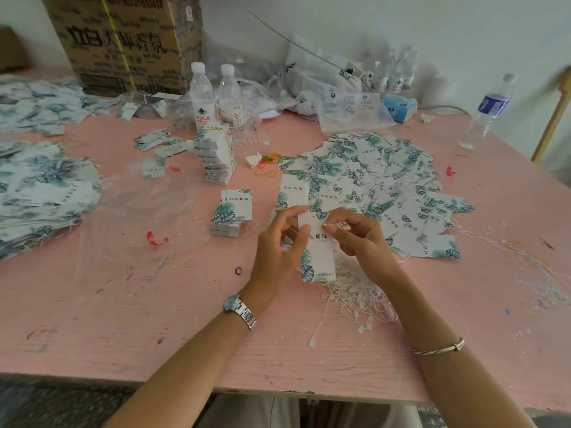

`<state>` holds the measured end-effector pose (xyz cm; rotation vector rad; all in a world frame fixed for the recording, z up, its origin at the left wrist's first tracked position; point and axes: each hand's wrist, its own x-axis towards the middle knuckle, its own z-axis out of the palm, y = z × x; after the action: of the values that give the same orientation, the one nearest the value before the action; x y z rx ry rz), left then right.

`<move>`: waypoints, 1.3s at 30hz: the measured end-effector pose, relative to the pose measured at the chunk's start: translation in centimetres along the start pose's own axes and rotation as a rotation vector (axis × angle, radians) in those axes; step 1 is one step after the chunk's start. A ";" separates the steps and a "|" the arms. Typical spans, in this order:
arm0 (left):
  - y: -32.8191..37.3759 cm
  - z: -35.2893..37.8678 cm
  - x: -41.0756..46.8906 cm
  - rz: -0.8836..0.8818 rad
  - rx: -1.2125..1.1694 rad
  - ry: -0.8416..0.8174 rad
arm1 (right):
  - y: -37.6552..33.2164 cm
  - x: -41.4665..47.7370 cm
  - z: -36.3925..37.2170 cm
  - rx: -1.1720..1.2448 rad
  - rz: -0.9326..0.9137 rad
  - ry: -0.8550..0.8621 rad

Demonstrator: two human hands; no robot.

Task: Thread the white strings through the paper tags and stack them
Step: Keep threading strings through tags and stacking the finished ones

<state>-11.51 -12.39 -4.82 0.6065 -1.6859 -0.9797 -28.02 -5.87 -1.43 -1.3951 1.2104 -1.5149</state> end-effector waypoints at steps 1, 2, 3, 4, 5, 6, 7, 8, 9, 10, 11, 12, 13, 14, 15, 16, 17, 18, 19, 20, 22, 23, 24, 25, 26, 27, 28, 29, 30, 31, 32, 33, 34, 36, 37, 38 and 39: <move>0.1 0.0 0.0 -0.010 -0.029 0.007 | 0.0 0.1 -0.1 0.041 0.009 0.040; 0.2 -0.1 0.0 -0.019 -0.055 0.012 | 0.0 0.1 -0.3 0.091 0.026 0.082; 0.2 -0.1 0.0 -0.029 -0.073 0.016 | -0.1 0.1 -0.5 0.136 0.041 0.114; 0.2 -0.1 0.0 -0.039 -0.084 0.019 | -0.1 0.2 -0.7 0.156 0.052 0.131; 0.2 -0.1 0.0 -0.046 -0.093 0.020 | 0.0 0.2 -0.8 0.142 0.057 0.133; 0.2 -0.1 0.0 -0.051 -0.099 0.017 | 0.0 0.1 -0.7 0.101 0.057 0.120; 0.3 -0.1 0.0 -0.052 -0.105 0.011 | 0.1 0.0 -0.6 0.057 0.054 0.094; 0.3 0.0 0.0 -0.049 -0.111 -0.001 | 0.2 -0.1 -0.3 0.027 0.051 0.063; 0.4 0.0 -0.1 -0.042 -0.114 -0.017 | 0.3 -0.2 0.0 0.016 0.049 0.033; 0.5 0.0 -0.1 -0.033 -0.114 -0.031 | 0.4 -0.3 0.3 0.016 0.046 0.007; 0.5 0.0 -0.2 -0.024 -0.110 -0.041 | 0.4 -0.3 0.6 0.019 0.043 -0.010; 0.6 0.0 -0.2 -0.018 -0.102 -0.045 | 0.5 -0.3 0.8 0.020 0.038 -0.021; 0.7 -0.1 -0.2 -0.018 -0.093 -0.045 | 0.5 -0.3 1.0 0.022 0.034 -0.028; 0.8 -0.1 -0.2 -0.023 -0.083 -0.042 | 0.5 -0.3 1.1 0.024 0.031 -0.031; 0.8 -0.2 -0.2 -0.026 -0.072 -0.038 | 0.6 -0.3 1.1 0.026 0.028 -0.027; 0.8 -0.2 -0.2 -0.027 -0.064 -0.034 | 0.6 -0.3 1.2 0.026 0.024 -0.021; 0.8 -0.2 -0.2 -0.024 -0.058 -0.030 | 0.6 -0.3 1.2 0.026 0.020 -0.016; 0.8 -0.2 -0.2 -0.021 -0.055 -0.029 | 0.6 -0.3 1.2 0.025 0.017 -0.014; 0.9 -0.2 -0.2 -0.018 -0.051 -0.027 | 0.6 -0.2 1.2 0.017 0.013 -0.014; 0.9 -0.3 -0.2 -0.013 -0.043 -0.027 | 0.6 -0.2 1.2 -0.001 0.006 -0.014; 0.9 -0.3 -0.1 0.017 0.006 -0.018 | 0.6 -0.1 1.1 -0.076 -0.011 -0.011; 0.9 -0.4 -0.1 0.041 0.043 -0.007 | 0.7 -0.1 1.0 -0.119 -0.019 -0.008; 0.9 -0.4 -0.1 0.061 0.078 0.008 | 0.9 -0.1 0.9 -0.152 -0.025 -0.005; 0.9 -0.5 0.0 0.073 0.107 0.028 | 1.0 0.0 0.8 -0.172 -0.024 0.000; 0.8 -0.5 0.0 0.080 0.131 0.049 | 1.1 0.0 0.8 -0.182 -0.019 0.006; 0.8 -0.5 0.1 0.090 0.151 0.067 | 1.1 0.0 0.8 -0.186 -0.017 0.008; 0.7 -0.6 0.1 0.105 0.164 0.079 | 1.0 0.0 0.8 -0.190 -0.019 0.007; 0.7 -0.5 0.1 0.122 0.168 0.084 | 0.8 0.0 0.9 -0.193 -0.021 0.004; 0.7 -0.5 0.0 0.139 0.166 0.083 | 0.7 0.0 0.9 -0.196 -0.022 0.001; 0.7 -0.5 0.0 0.150 0.163 0.080 | 0.7 0.0 0.8 -0.198 -0.022 -0.001; 0.8 -0.4 0.0 0.155 0.162 0.079 | 0.6 0.0 0.8 -0.200 -0.020 -0.002; 0.8 -0.4 0.0 0.153 0.165 0.079 | 0.7 0.0 0.8 -0.204 -0.012 0.000; 0.8 -0.4 0.0 0.150 0.172 0.077 | 0.7 0.0 0.8 -0.210 0.002 0.004; 0.8 -0.4 0.0 0.142 0.192 0.085 | 0.7 -0.1 0.8 -0.214 0.026 0.005; 0.8 -0.4 -0.1 0.138 0.203 0.094 | 0.7 -0.1 0.8 -0.203 0.028 0.002; 0.9 -0.3 -0.1 0.132 0.212 0.103 | 0.7 -0.1 0.9 -0.180 0.028 -0.003; 1.0 -0.3 -0.1 0.126 0.219 0.112 | 0.7 -0.1 0.9 -0.148 0.028 -0.007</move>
<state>-11.14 -11.83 -4.05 0.6763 -1.7212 -0.6653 -27.13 -6.08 -2.15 -1.4713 1.3550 -1.4247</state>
